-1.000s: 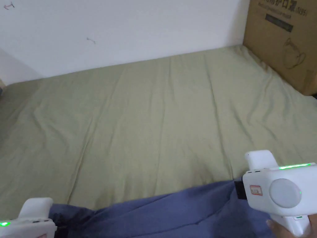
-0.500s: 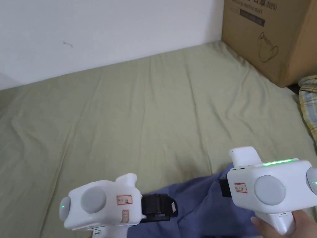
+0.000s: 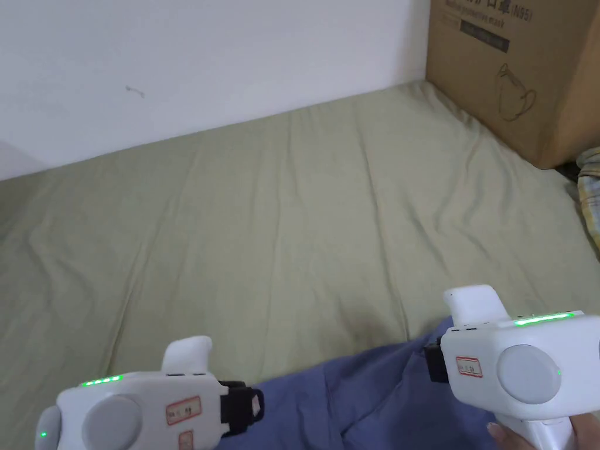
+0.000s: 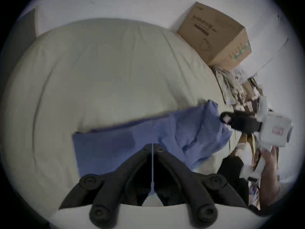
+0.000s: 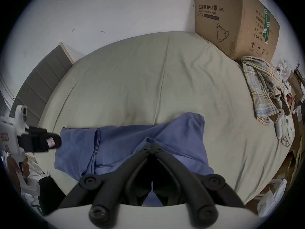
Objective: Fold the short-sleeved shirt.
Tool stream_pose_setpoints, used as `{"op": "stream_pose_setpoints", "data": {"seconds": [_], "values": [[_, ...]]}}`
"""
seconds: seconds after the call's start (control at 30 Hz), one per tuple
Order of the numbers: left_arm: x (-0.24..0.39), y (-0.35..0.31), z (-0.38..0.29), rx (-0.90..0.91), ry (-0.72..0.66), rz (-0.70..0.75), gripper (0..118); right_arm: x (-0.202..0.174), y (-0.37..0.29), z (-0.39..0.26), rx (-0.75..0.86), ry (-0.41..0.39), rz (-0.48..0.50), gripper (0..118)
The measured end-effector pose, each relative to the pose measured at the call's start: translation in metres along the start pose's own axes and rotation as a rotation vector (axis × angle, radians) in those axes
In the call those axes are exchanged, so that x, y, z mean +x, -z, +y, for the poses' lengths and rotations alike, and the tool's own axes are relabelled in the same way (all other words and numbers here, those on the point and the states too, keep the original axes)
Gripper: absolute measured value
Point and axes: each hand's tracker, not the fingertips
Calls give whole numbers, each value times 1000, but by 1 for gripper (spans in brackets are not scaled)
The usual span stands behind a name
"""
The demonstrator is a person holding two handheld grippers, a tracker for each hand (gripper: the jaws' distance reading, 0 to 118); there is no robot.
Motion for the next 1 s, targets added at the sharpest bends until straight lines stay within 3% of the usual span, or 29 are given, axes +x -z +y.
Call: {"op": "stream_pose_setpoints", "data": {"seconds": [0.27,0.37,0.53,0.67,0.7,0.8,1.0], "values": [[21,88,-15,-169,-91,-126,1,0,1,0,-11,-35,-30,0],[17,103,-18,-138,-141,-184,1,1,-1,-2,-14,-32,-34,0],[-22,87,-25,-124,-463,-539,2,0,-5,-3,-9,-38,-39,0],[-63,33,-34,52,-423,-509,6,-4,-10,-2,-3,-43,-32,0],[-76,20,-36,76,-425,-512,25,-4,-10,-2,0,-46,-31,0],[-122,-13,-46,73,-428,-532,118,-6,-6,-2,-2,-51,-40,0],[-180,-17,-97,88,-615,-519,118,-13,5,-3,-34,-60,-42,0]]}}
